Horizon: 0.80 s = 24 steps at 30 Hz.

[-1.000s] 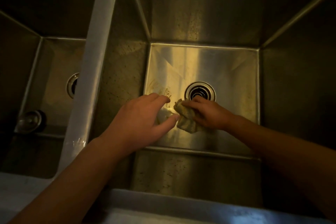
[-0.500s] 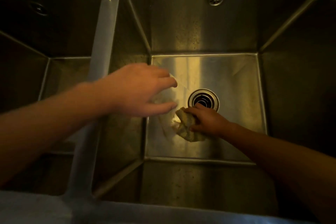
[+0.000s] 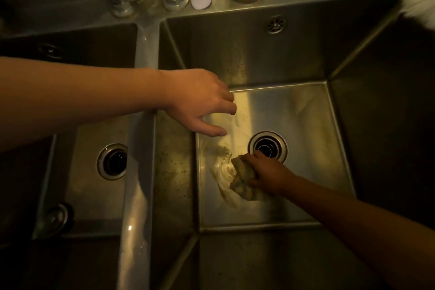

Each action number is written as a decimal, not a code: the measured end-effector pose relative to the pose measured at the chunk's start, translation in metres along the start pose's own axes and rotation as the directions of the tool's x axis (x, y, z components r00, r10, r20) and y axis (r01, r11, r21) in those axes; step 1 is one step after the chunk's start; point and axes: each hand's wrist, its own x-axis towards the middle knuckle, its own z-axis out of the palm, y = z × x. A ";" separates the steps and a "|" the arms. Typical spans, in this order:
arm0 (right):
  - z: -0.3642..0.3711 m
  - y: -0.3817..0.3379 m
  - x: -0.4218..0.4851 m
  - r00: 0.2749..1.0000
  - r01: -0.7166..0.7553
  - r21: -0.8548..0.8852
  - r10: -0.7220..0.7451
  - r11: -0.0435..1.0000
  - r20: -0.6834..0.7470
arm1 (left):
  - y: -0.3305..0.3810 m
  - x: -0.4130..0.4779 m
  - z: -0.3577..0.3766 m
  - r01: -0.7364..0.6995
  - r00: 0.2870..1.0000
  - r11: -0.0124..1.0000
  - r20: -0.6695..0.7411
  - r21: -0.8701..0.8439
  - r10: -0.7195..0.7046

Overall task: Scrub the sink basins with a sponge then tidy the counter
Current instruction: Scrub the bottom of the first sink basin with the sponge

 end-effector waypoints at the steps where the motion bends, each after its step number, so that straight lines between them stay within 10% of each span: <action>1: 0.001 -0.001 0.000 1.000 -0.012 0.002 0.012 1.000 -0.002 | -0.006 0.002 0.001 -0.039 0.999 0.999 -0.003 0.011 0.039; 17: 0.011 -0.012 -0.002 0.991 -0.117 0.041 0.119 0.992 -0.062 | -0.042 0.027 0.019 -0.168 0.984 0.985 -0.057 0.045 0.170; 24: -0.004 -0.004 -0.010 0.974 0.184 -0.214 -0.208 0.959 -0.094 | -0.043 0.029 0.021 -0.176 0.978 0.982 -0.099 0.075 0.183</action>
